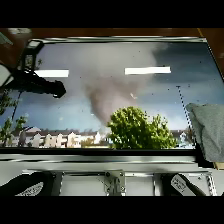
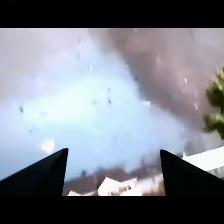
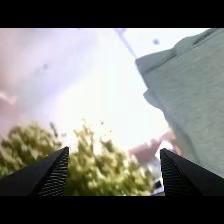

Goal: Fold the shirts.

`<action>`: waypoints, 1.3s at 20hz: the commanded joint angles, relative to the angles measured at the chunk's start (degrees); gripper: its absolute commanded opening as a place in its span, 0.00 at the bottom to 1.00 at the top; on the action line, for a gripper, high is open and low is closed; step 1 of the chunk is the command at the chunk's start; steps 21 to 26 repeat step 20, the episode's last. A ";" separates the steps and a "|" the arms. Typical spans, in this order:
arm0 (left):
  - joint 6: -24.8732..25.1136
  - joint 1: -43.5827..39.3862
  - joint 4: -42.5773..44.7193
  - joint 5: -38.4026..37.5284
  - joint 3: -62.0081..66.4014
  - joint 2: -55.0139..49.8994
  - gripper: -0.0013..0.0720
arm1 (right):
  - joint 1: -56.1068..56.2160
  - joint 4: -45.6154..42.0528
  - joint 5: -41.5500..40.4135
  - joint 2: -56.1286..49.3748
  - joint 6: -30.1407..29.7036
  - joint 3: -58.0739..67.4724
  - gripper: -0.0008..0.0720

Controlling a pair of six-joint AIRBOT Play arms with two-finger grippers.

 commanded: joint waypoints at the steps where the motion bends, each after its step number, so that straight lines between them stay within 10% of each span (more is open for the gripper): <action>1: -3.93 -3.15 5.68 -6.69 2.21 -4.50 0.96 | 16.46 -8.44 3.02 0.00 3.96 -5.35 0.97; 26: -6.56 -2.29 5.70 -7.76 2.21 -4.63 0.96 | 24.52 -9.81 1.97 0.00 5.90 -8.28 0.97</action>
